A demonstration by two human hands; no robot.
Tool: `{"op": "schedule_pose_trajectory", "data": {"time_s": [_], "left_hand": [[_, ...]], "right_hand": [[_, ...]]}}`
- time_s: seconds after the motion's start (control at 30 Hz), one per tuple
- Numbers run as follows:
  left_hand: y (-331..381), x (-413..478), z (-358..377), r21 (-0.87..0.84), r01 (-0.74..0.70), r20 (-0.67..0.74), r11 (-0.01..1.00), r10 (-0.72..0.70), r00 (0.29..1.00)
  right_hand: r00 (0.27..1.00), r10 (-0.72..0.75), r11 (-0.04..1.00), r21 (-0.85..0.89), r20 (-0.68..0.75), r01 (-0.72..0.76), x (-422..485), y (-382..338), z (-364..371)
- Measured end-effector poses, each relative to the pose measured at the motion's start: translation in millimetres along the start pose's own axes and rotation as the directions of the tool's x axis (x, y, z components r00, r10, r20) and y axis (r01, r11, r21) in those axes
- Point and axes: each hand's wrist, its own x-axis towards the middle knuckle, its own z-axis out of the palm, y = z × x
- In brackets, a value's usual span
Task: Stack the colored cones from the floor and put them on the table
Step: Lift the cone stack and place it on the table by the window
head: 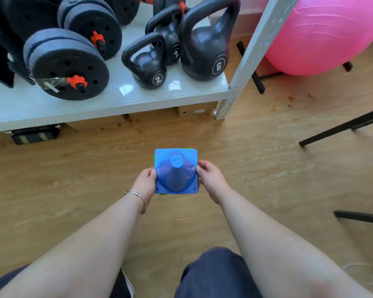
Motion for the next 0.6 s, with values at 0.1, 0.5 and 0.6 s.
{"op": "schedule_pose_trajectory", "data": {"time_s": [0.1, 0.5, 0.6], "left_hand": [[30, -62, -8, -0.039, -0.012, 0.02, 0.999, 0.013, 1.0], [164, -275, -7, -0.189, -0.014, -0.031, 0.982, 0.008, 0.999], [203, -327, -15, -0.204, -0.058, -0.027, 0.977, 0.053, 0.998]], "right_hand": [[0.999, -0.005, 1.0, 0.015, 0.038, 0.005, -56, -30, -9], [0.995, -0.09, 0.993, 0.077, 0.053, 0.086, -266, -164, -73], [0.988, -0.132, 0.99, 0.066, 0.079, 0.127, -310, -200, -86]]}}
